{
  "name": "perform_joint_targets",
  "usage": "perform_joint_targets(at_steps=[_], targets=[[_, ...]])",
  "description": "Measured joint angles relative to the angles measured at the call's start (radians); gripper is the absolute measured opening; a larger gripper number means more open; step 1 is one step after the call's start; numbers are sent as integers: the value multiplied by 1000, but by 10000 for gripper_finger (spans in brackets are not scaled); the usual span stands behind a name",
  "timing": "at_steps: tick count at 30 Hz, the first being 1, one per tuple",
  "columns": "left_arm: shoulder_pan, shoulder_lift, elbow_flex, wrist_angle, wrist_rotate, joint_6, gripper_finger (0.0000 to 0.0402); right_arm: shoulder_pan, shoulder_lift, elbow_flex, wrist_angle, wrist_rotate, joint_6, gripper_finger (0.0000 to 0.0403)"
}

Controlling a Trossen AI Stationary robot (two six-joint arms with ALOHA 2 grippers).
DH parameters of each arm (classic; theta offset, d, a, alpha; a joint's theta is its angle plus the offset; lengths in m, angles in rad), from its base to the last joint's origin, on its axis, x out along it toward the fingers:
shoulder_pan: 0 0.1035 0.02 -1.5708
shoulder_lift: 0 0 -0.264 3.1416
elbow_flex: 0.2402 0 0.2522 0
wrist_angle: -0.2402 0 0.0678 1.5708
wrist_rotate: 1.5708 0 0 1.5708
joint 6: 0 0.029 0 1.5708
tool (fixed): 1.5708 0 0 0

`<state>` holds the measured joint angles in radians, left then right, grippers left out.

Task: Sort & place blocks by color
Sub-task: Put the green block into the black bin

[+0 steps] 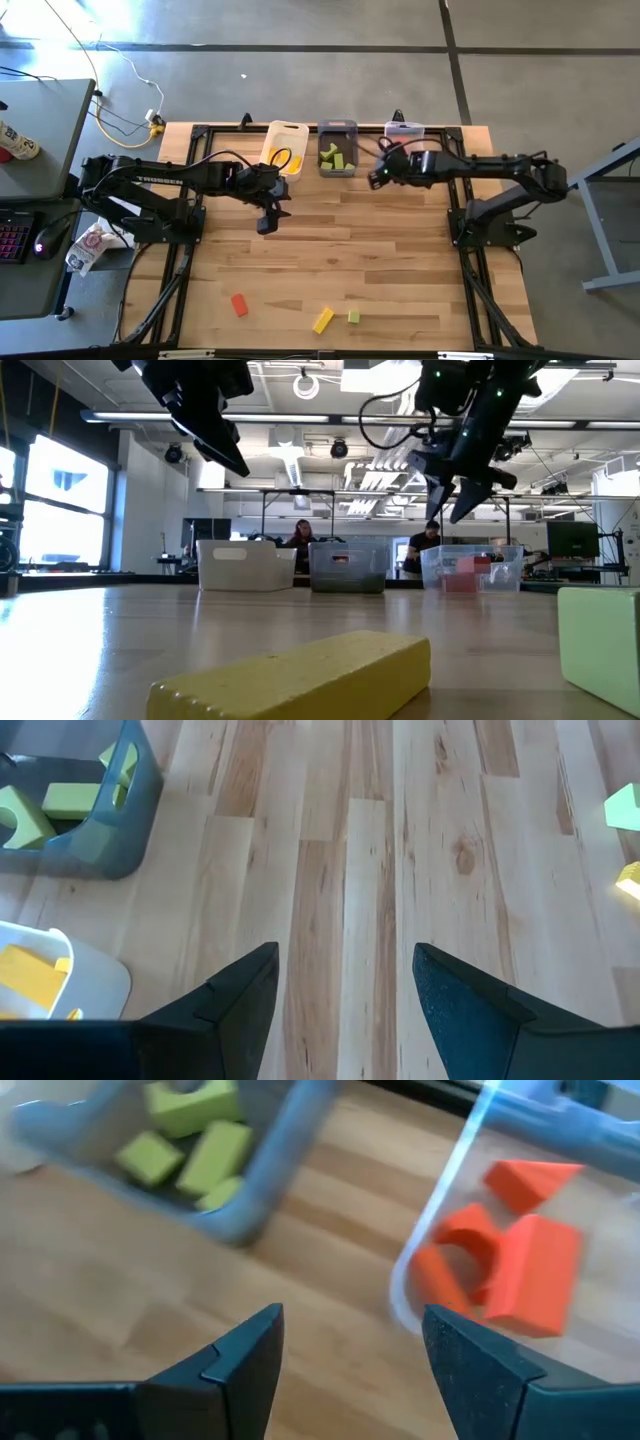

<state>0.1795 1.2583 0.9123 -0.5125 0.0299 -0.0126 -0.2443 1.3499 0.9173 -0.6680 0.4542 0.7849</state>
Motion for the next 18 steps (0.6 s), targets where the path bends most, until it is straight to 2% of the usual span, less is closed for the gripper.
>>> perform_joint_targets(at_steps=[11,18], targets=[[-3,0,0,-75,8,-61,218,215,0,0,114,6,17,226],[-60,0,0,-134,48,-100,218,333,0,0,202,4,-8,226]])
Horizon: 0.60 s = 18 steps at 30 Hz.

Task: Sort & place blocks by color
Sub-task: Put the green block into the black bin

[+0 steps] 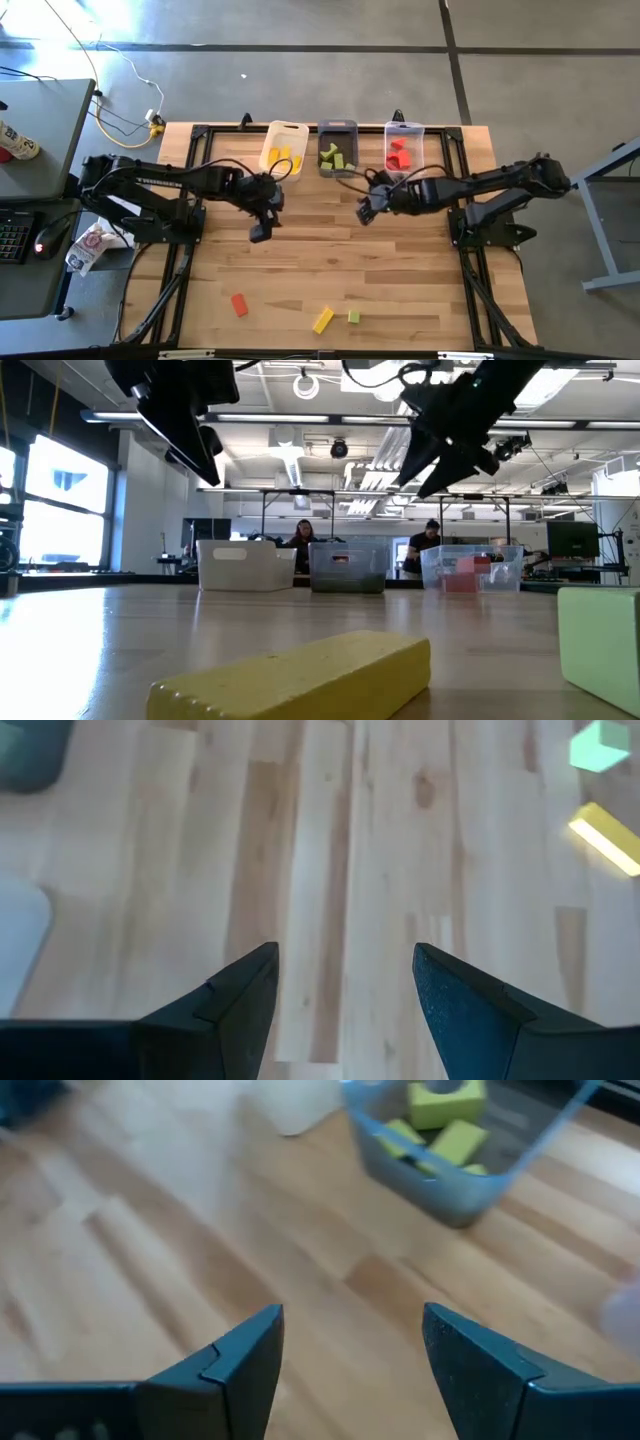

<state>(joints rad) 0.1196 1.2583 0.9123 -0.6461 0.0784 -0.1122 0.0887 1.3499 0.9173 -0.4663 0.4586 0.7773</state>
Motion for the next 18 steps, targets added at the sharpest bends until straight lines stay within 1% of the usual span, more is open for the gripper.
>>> perform_joint_targets(at_steps=[9,18], targets=[[-88,0,0,-1,-1,-38,218,146,0,0,118,-1,4,226],[-137,0,0,18,-3,-45,218,306,3,0,258,8,4,226]])
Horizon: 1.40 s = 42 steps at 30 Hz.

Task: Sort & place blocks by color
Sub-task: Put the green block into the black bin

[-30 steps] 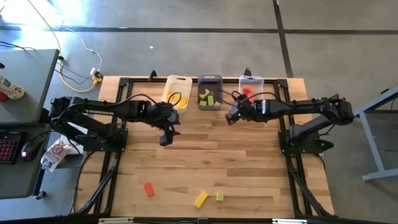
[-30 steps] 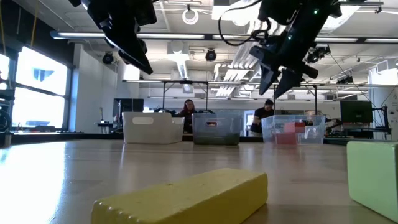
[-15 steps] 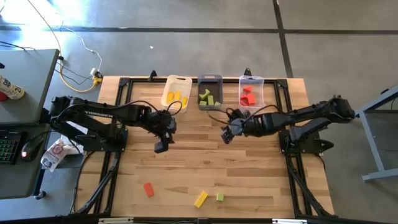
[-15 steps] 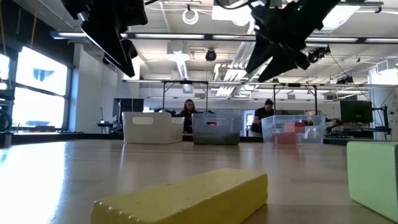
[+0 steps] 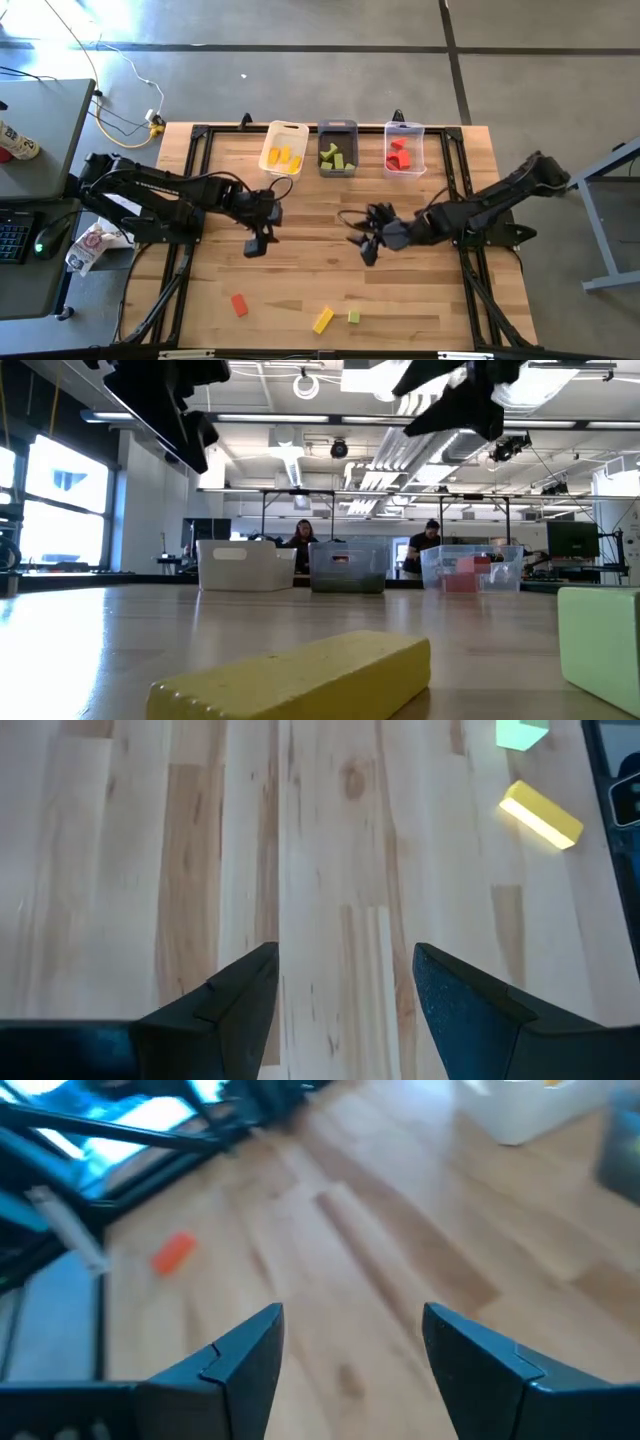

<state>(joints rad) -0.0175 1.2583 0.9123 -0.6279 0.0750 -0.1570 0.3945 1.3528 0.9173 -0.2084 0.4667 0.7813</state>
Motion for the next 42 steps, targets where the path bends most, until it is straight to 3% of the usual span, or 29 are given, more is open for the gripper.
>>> perform_joint_targets(at_steps=[10,21,33,38,42], targets=[[-4,0,0,47,0,2,218,149,76,0,264,77,-95,226],[-4,0,0,61,0,0,218,184,102,0,439,82,-199,226],[-4,0,0,38,0,-58,218,170,102,2,587,-28,-375,226],[-1,0,0,38,0,-78,218,150,102,73,541,-107,-445,226],[6,0,0,39,-1,-85,218,149,102,154,373,-106,-482,226]])
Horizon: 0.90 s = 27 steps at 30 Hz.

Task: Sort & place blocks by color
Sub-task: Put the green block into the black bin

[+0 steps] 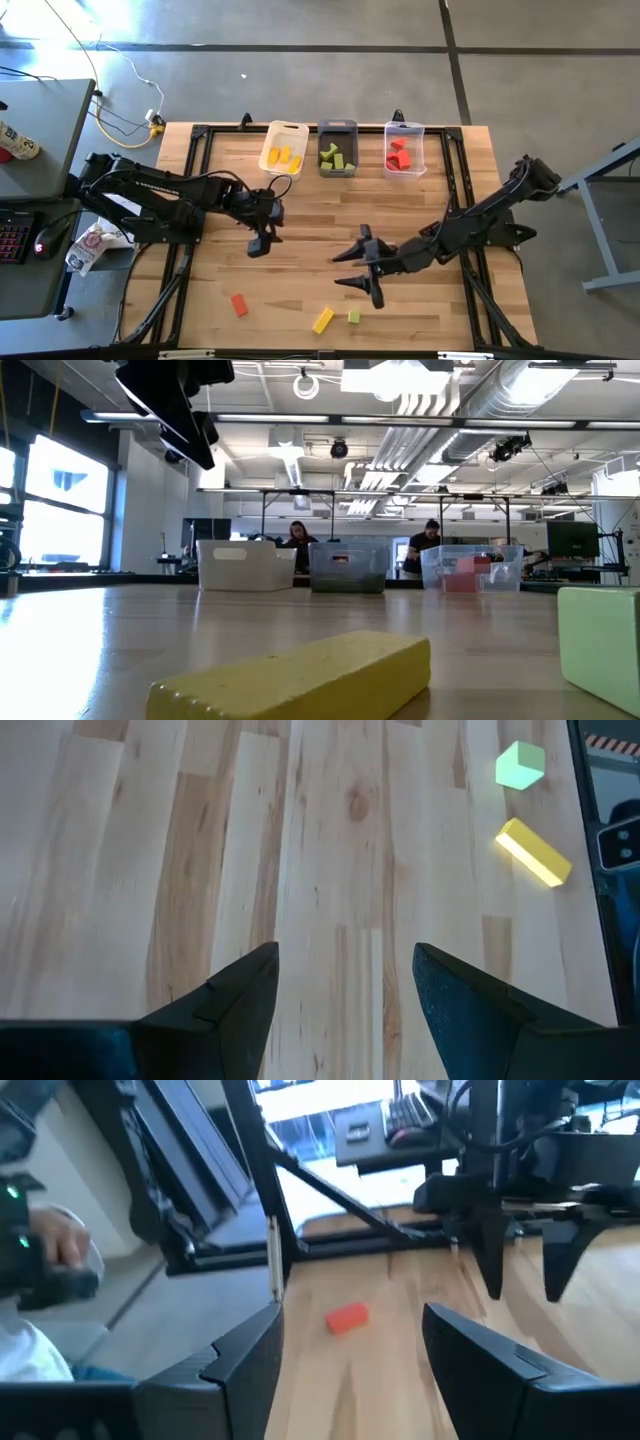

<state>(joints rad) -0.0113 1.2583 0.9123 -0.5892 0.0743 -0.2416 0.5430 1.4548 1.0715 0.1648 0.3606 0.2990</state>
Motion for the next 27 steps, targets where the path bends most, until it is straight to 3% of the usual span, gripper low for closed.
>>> perform_joint_targets(at_steps=[4,27], targets=[[0,0,0,2,-15,-18,218,1,0,40,-104,4,10,226],[0,0,0,3,-116,-209,218,136,174,42,-173,-36,87,226]])
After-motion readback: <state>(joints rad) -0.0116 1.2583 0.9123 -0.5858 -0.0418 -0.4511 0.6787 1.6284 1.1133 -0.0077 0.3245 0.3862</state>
